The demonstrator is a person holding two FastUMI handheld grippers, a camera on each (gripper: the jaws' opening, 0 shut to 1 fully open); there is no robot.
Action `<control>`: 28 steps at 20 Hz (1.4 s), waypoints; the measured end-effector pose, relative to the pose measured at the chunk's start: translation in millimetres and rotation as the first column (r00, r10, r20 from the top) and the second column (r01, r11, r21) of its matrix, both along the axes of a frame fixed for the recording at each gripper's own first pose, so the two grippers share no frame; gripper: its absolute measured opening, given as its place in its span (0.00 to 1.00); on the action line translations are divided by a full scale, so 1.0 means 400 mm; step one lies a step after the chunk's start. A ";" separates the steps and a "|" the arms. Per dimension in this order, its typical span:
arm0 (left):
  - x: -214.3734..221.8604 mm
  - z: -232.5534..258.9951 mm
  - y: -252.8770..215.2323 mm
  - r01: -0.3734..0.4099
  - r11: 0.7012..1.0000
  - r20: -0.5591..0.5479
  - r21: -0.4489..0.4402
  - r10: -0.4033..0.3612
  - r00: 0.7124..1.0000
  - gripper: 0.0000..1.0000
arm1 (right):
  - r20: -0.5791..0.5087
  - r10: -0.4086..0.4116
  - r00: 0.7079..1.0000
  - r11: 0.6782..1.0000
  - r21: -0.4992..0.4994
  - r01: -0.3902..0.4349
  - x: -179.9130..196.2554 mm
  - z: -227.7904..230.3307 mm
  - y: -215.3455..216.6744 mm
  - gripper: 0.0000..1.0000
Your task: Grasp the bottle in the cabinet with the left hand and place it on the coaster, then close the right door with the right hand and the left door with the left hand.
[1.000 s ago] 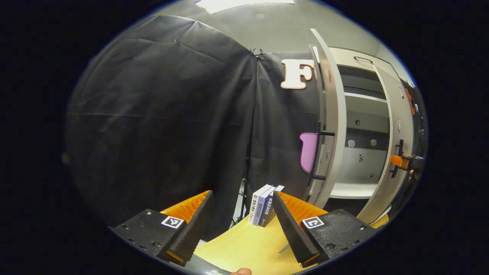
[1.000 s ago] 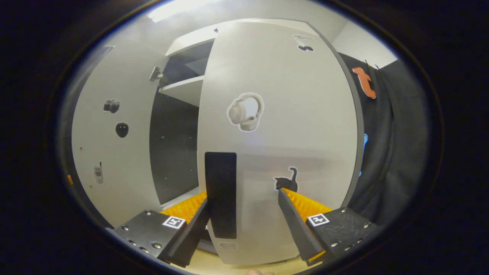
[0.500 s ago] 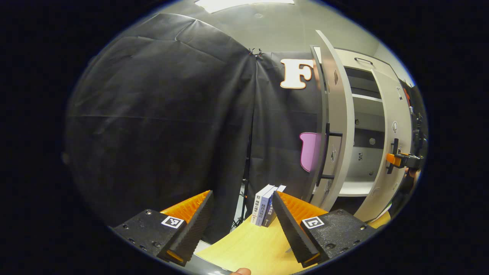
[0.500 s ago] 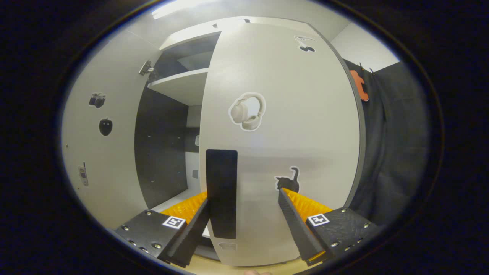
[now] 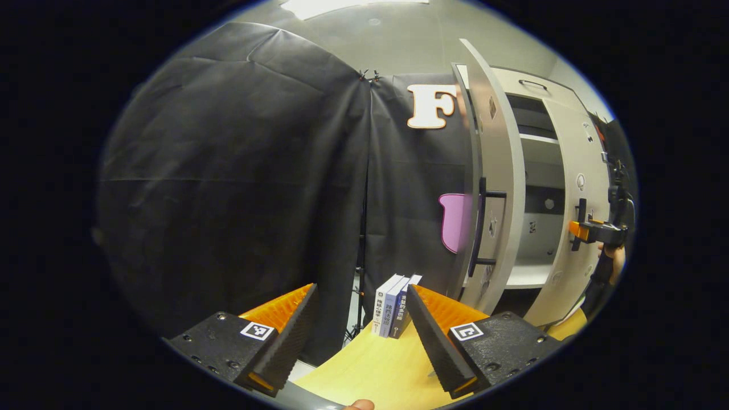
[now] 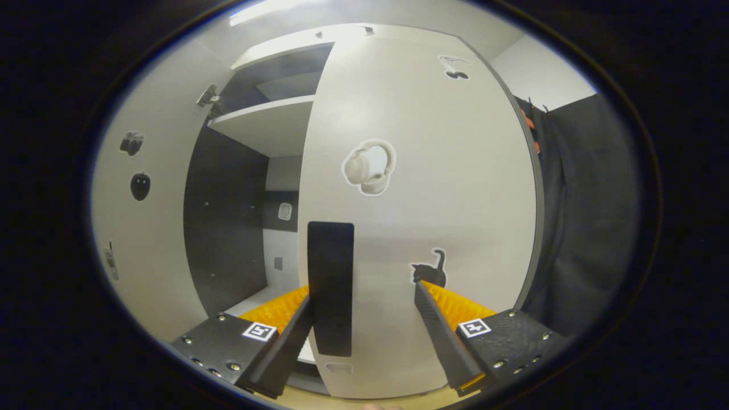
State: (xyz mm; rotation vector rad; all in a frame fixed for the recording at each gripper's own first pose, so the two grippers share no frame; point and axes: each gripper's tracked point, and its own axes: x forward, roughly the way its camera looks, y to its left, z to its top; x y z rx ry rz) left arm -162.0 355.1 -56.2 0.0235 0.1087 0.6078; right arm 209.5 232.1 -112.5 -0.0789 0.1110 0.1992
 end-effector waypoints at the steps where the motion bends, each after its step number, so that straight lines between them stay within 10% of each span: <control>1: 0.002 0.000 -0.001 0.005 1.000 -0.001 0.001 -0.005 1.000 0.97 | 0.001 -0.006 1.000 1.000 -0.002 0.006 0.002 0.000 0.000 1.00; 11: 0.118 0.061 -0.046 0.143 0.990 0.054 0.009 -0.143 0.988 0.96 | -0.029 -0.021 0.999 1.000 -0.006 0.020 -0.028 -0.014 -0.007 1.00; 28: 0.291 0.089 -0.234 0.460 0.886 0.152 -0.054 -0.448 0.881 0.93 | -0.050 -0.130 0.990 0.991 -0.031 0.129 -0.170 -0.021 -0.237 1.00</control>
